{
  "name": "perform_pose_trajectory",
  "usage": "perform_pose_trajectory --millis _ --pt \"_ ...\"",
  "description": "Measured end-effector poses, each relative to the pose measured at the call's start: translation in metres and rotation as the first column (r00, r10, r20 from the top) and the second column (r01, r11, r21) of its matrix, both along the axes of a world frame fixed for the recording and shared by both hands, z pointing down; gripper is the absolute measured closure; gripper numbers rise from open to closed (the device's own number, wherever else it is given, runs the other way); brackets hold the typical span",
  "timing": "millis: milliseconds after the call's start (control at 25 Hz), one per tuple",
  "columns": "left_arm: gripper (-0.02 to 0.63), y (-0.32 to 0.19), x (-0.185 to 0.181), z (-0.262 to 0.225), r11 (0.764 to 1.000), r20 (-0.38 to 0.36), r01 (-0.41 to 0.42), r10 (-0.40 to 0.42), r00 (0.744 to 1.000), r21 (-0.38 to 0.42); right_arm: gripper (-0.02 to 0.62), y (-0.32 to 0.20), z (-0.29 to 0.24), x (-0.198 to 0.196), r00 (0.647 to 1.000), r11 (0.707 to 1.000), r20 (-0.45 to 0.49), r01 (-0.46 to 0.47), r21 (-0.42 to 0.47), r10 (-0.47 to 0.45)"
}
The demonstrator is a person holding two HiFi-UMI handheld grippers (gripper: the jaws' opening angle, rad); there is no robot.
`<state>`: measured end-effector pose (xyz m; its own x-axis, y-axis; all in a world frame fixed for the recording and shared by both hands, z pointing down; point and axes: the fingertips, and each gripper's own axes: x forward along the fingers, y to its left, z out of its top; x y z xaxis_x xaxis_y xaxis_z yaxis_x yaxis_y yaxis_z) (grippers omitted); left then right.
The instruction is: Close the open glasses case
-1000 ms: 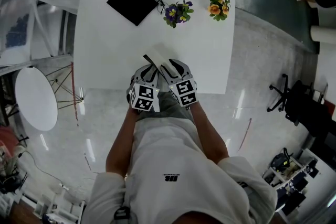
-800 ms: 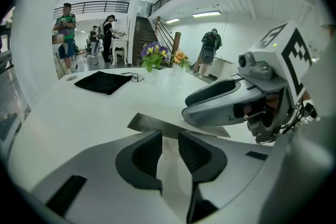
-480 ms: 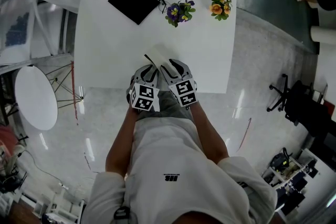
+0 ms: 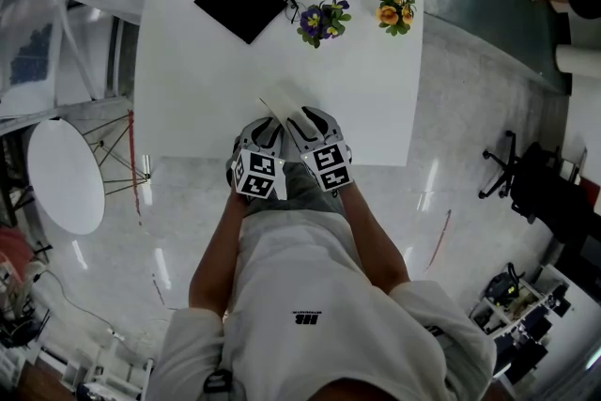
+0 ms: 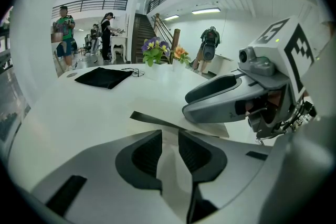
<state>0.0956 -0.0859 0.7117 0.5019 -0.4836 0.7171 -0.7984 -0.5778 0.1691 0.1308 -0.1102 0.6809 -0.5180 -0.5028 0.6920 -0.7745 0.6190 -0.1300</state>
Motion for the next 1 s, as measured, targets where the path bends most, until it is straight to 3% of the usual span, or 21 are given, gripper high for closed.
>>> perform_pose_trajectory --millis 1000 --pt "0.492 0.006 -0.008 0.014 0.999 0.015 -0.036 0.036 0.999 -0.031 0.420 0.006 0.008 -0.009 1.000 1.000 -0.023 -0.009 -0.009 0.009"
